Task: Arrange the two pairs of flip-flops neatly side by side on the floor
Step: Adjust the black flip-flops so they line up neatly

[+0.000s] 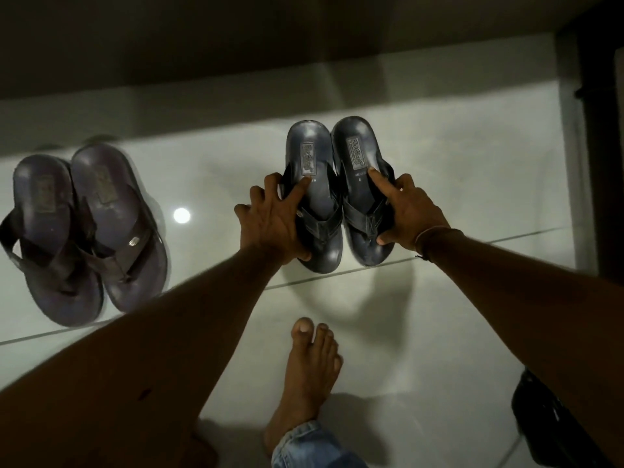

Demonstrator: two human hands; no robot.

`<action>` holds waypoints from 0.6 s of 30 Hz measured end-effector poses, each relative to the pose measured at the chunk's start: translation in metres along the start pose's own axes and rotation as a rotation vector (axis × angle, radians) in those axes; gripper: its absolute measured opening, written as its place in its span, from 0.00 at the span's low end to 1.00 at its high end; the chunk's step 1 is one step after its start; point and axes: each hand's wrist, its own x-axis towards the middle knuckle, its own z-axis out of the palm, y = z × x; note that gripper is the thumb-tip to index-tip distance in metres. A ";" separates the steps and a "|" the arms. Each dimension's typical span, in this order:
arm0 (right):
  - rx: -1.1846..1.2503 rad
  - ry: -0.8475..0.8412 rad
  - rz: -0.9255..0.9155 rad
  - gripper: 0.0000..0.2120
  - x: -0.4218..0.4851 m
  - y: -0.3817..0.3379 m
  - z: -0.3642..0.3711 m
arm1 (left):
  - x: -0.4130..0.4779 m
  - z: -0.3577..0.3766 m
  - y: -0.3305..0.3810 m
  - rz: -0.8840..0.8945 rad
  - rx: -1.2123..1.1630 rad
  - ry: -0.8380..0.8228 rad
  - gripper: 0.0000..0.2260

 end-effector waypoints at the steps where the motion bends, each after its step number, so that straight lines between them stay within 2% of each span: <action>1: 0.005 0.003 0.004 0.67 -0.001 0.000 0.001 | -0.001 0.001 0.000 0.000 0.009 -0.003 0.63; 18: 0.014 0.008 -0.016 0.70 -0.003 -0.002 0.001 | 0.000 0.005 -0.005 0.025 -0.016 0.011 0.64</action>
